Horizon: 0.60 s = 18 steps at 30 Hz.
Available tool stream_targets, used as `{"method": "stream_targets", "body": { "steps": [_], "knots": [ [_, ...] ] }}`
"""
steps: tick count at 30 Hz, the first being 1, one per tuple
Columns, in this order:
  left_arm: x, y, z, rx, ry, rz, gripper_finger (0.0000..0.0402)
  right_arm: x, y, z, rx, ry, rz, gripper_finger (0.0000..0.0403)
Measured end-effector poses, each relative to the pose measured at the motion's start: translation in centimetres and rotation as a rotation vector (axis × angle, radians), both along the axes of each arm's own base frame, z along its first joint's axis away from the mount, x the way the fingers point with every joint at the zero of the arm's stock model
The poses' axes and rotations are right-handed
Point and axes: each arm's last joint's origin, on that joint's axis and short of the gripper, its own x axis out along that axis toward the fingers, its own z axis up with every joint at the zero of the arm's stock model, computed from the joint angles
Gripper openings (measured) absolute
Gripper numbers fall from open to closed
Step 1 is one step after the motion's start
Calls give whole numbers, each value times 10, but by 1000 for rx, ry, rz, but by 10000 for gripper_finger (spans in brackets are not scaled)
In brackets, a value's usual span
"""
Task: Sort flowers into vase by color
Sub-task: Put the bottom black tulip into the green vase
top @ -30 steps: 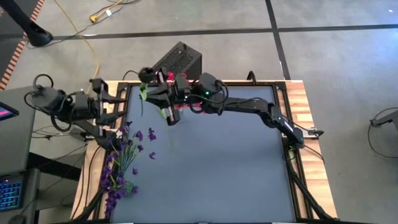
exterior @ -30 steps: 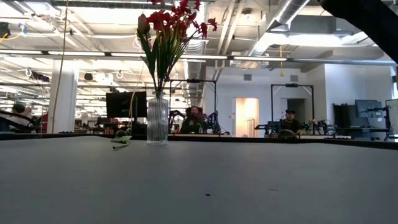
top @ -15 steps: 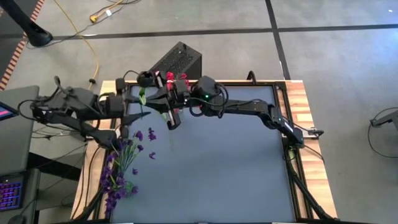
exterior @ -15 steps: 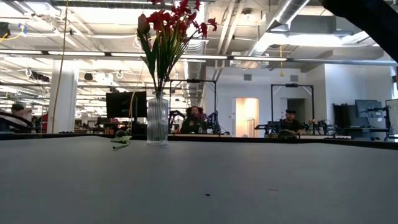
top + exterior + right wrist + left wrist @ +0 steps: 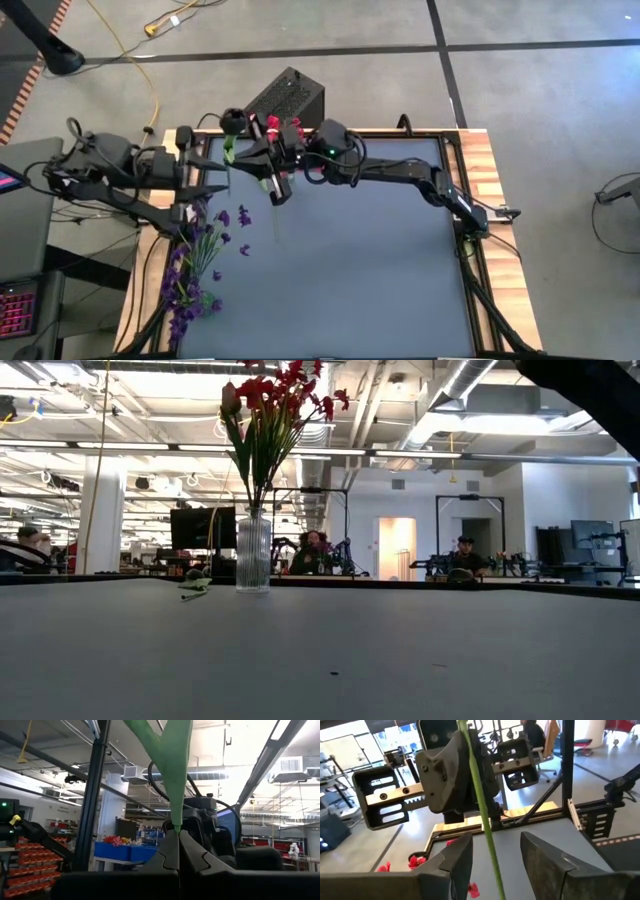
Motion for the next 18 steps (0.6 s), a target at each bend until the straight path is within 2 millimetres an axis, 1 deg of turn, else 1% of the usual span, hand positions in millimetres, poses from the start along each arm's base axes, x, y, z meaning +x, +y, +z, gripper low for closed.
{"method": "stream_targets", "body": {
  "steps": [4,8,13,18],
  "knots": [
    [0,0,0,-3,-2,1,136,0,-1,0,0,1,-3,16],
    [10,-2,-1,-1,8,12,121,0,-1,0,-1,1,-2,18],
    [25,-4,-6,20,47,54,119,0,1,0,0,2,1,18],
    [25,-5,-2,27,14,33,119,0,3,0,0,3,6,18]
  ]
}}
